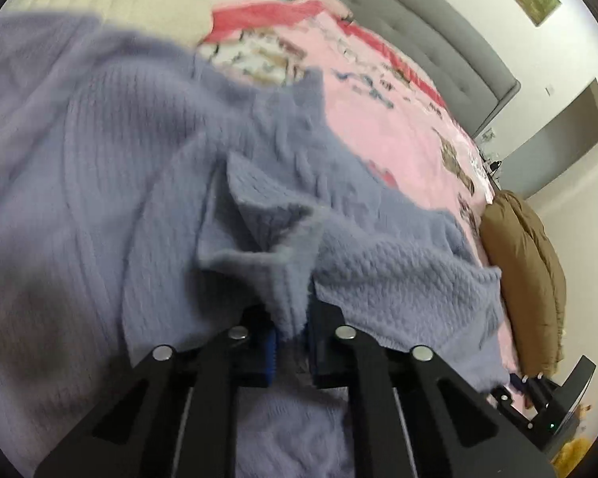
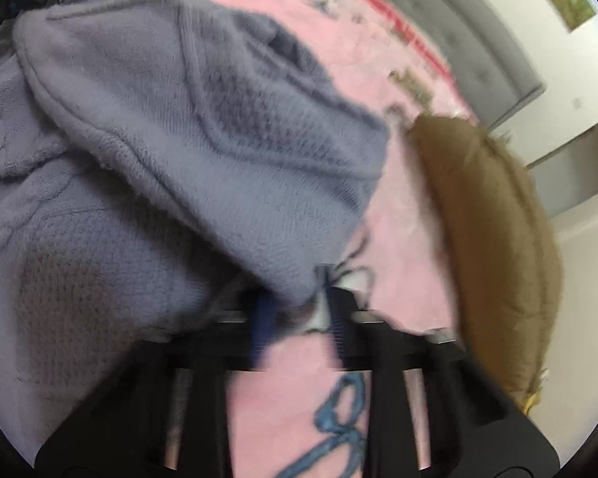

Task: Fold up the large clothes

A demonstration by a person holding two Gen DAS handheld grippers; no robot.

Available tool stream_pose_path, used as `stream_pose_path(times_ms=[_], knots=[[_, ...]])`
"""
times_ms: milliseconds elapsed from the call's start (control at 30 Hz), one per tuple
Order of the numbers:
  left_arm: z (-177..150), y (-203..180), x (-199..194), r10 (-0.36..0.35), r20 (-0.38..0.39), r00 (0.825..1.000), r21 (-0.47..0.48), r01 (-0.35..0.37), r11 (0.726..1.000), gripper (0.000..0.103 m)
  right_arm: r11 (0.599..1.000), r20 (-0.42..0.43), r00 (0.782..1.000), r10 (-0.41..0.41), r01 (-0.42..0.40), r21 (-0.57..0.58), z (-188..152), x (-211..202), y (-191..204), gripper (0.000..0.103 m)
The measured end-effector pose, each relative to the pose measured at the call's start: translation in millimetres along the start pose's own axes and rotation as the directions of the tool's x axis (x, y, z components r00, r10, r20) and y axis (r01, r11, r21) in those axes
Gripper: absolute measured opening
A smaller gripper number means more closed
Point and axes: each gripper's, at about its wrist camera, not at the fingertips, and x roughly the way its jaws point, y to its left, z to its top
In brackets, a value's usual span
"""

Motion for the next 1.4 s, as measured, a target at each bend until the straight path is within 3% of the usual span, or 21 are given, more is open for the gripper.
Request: stream_pose_path(times_ms=[67, 200, 300, 400, 567, 633, 700, 733, 800, 900, 933, 1067, 1133, 1267, 1300, 1333, 1400], knots=[[12, -5, -3, -0.022, 0.024, 0.999, 0.028, 0.021, 0.999, 0.009, 1.000, -0.024, 0.999, -0.025, 0.024, -0.010, 0, 1, -1, 0.013], [34, -16, -23, -0.138, 0.091, 0.986, 0.121, 0.126, 0.985, 0.009, 0.997, -0.032, 0.998, -0.048, 0.050, 0.061, -11, -8, -12, 0.011], [27, -4, -13, -0.087, 0.016, 0.996, 0.115, 0.085, 0.990, 0.009, 0.994, -0.053, 0.999, -0.001, 0.006, 0.108, -17, -7, -8, 0.011], [5, 12, -1, -0.015, -0.064, 0.998, 0.130, 0.023, 0.991, 0.009, 0.998, -0.068, 0.998, -0.001, 0.006, 0.069, -15, 5, 6, 0.011], [-7, 34, 8, -0.015, -0.089, 0.996, 0.044, 0.019, 0.999, 0.010, 0.997, -0.087, 0.996, 0.011, -0.004, 0.078, -11, 14, 9, 0.012], [-7, 26, 8, 0.006, -0.077, 0.997, 0.075, 0.000, 0.997, 0.010, 0.998, -0.073, 0.997, 0.006, -0.001, 0.058, -13, 6, 12, 0.021], [-4, 16, 9, 0.026, -0.063, 0.998, 0.142, -0.017, 0.990, 0.010, 0.989, -0.009, 0.996, 0.089, -0.087, 0.118, -16, -15, 3, 0.032], [-5, 15, 7, 0.025, -0.062, 0.998, 0.151, -0.015, 0.988, 0.010, 0.980, 0.020, 0.992, 0.128, -0.129, 0.154, -18, -23, -4, 0.032], [-6, 21, 3, 0.003, -0.068, 0.998, 0.131, 0.006, 0.991, 0.012, 0.938, 0.092, 0.973, 0.212, -0.229, 0.259, -21, -49, -25, 0.039], [-8, 34, 1, -0.035, -0.078, 0.996, 0.065, 0.040, 0.997, 0.013, 0.888, 0.180, 0.952, 0.246, -0.296, 0.352, -13, -71, -53, 0.055], [-9, 35, 0, -0.039, -0.078, 0.996, 0.055, 0.043, 0.998, 0.013, 0.872, 0.193, 0.950, 0.246, -0.304, 0.384, -1, -69, -63, 0.056], [-11, 29, -1, -0.009, -0.069, 0.998, 0.089, 0.015, 0.996, 0.013, 0.836, 0.143, 0.963, 0.229, -0.270, 0.479, 60, -16, -91, 0.046], [-10, 28, 0, -0.009, -0.069, 0.998, 0.081, 0.015, 0.997, 0.013, 0.819, 0.099, 0.968, 0.233, -0.250, 0.516, 92, 18, -98, 0.046], [-10, 29, 1, -0.013, -0.073, 0.997, 0.071, 0.018, 0.997, 0.014, 0.753, 0.017, 0.971, 0.239, -0.196, 0.629, 125, 70, -105, 0.047], [-9, 29, 1, -0.012, -0.073, 0.997, 0.073, 0.018, 0.997, 0.014, 0.748, -0.001, 0.971, 0.238, -0.183, 0.638, 128, 77, -106, 0.032], [-10, 28, 2, -0.009, -0.071, 0.997, 0.082, 0.015, 0.996, 0.014, 0.735, -0.008, 0.967, 0.255, -0.188, 0.652, 131, 84, -107, 0.010], [-10, 26, 4, -0.001, -0.073, 0.997, 0.093, 0.008, 0.996, 0.014, 0.701, -0.018, 0.953, 0.303, -0.210, 0.681, 129, 92, -106, 0.009]])
